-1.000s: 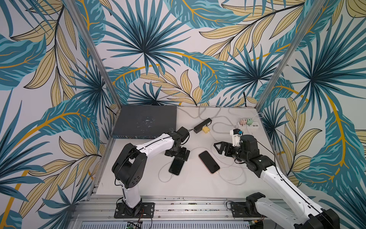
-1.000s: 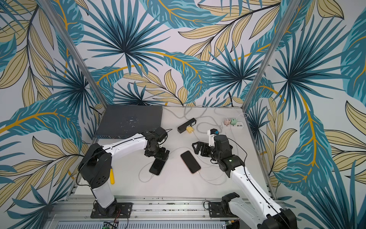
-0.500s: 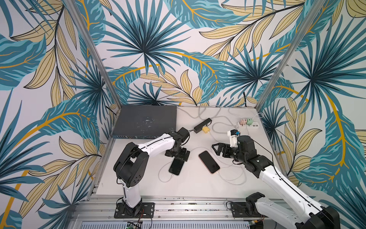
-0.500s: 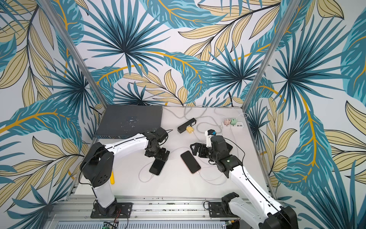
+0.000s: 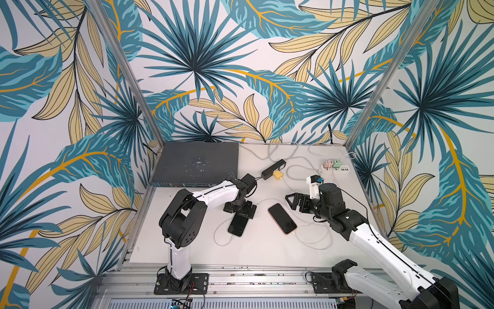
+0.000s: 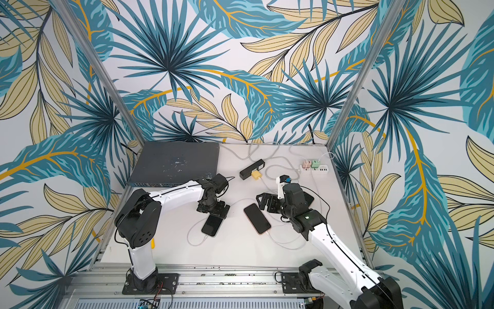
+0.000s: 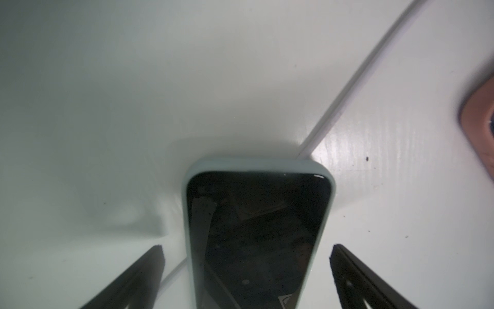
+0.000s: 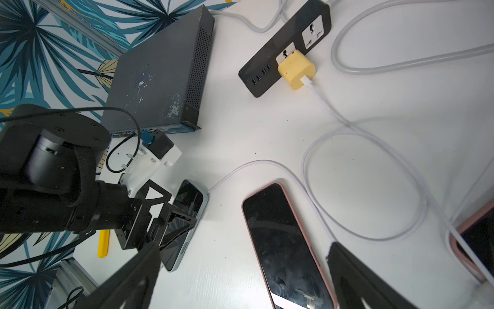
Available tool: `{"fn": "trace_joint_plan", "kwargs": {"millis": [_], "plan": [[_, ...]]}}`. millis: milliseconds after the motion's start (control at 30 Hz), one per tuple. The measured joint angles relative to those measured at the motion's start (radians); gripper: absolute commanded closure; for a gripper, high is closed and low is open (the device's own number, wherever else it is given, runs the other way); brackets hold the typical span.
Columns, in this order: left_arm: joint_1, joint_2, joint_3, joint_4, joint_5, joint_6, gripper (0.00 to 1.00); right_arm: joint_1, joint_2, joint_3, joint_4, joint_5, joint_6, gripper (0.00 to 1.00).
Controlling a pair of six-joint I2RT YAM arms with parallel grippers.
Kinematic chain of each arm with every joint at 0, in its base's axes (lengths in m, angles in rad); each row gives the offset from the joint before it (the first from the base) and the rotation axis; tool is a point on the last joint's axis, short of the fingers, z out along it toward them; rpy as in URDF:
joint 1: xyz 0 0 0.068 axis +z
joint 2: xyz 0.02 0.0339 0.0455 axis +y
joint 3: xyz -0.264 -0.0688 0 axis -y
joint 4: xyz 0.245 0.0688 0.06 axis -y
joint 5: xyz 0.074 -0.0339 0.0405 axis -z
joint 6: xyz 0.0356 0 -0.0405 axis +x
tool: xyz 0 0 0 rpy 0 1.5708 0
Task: Unplug the charging cable from the phone
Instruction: Pick up the phone at the center of the board.
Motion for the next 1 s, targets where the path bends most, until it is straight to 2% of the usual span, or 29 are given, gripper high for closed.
{"fn": "trace_joint_plan", "kwargs": {"millis": [533,1000], "plan": [[-0.012,0.031,0.0,0.022,-0.009,-0.002,0.02,0.0,0.0,-0.001,0.0,0.011,0.004,0.01],[-0.028,0.038,0.018,0.024,-0.035,-0.008,0.09,0.001,-0.002,-0.013,0.0,0.018,0.01,0.01]]}}
